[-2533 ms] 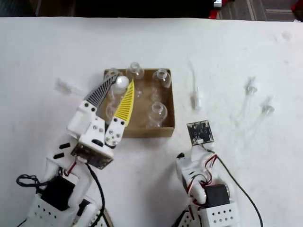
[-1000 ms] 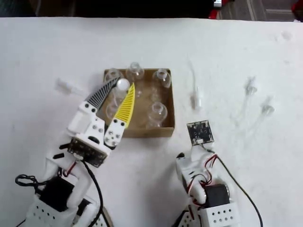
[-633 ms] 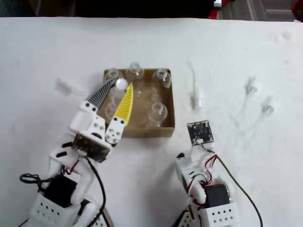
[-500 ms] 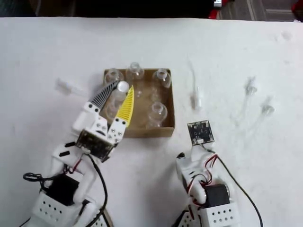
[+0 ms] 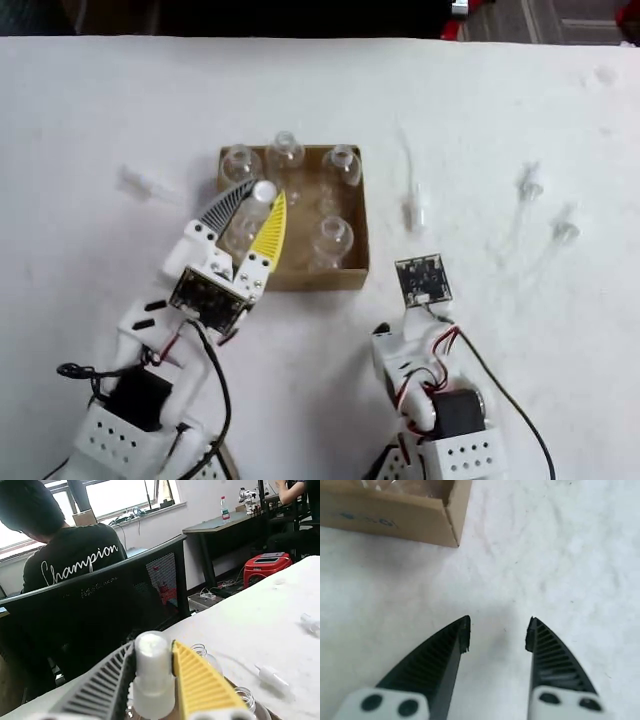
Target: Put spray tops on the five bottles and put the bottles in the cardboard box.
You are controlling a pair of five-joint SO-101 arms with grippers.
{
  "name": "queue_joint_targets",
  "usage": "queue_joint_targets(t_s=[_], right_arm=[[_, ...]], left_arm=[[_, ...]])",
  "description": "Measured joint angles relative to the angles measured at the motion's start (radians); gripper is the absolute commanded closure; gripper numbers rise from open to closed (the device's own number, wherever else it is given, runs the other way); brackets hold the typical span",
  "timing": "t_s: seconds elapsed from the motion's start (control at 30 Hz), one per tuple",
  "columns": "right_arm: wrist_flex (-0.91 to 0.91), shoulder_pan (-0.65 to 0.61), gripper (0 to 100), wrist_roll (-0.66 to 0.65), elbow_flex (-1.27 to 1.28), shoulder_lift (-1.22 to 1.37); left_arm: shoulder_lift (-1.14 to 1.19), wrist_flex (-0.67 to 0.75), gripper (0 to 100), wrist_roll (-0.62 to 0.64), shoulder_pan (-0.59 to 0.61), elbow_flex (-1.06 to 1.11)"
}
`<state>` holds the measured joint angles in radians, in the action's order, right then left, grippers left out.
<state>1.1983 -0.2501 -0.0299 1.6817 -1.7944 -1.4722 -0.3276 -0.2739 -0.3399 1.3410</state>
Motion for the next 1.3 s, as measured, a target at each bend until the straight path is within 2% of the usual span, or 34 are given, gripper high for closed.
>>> queue_joint_targets(t_s=[0.13,0.2,0.33,0.43,0.67,1.0,1.23,1.3], right_arm=[[0.000,0.000,83.6,0.000,0.000,0.000],[0.000,0.000,83.6,0.000,0.000,0.000],[0.000,0.000,83.6,0.000,0.000,0.000],[0.000,0.000,83.6,0.000,0.000,0.000],[0.000,0.000,83.6,0.000,0.000,0.000],[0.000,0.000,83.6,0.000,0.000,0.000],[0.000,0.000,83.6,0.000,0.000,0.000],[0.000,0.000,83.6,0.000,0.000,0.000]], left_arm=[[0.000,0.000,98,0.006,0.000,0.000],[0.000,0.000,98,0.052,0.008,0.000],[0.000,0.000,98,0.169,0.077,0.000],[0.000,0.000,98,0.206,0.137,0.000],[0.000,-0.077,98,0.219,0.155,0.000],[0.000,-0.114,97,0.219,0.155,0.000],[0.000,-0.163,92,0.224,0.155,0.000],[0.000,-0.172,92,0.264,0.155,0.000]])
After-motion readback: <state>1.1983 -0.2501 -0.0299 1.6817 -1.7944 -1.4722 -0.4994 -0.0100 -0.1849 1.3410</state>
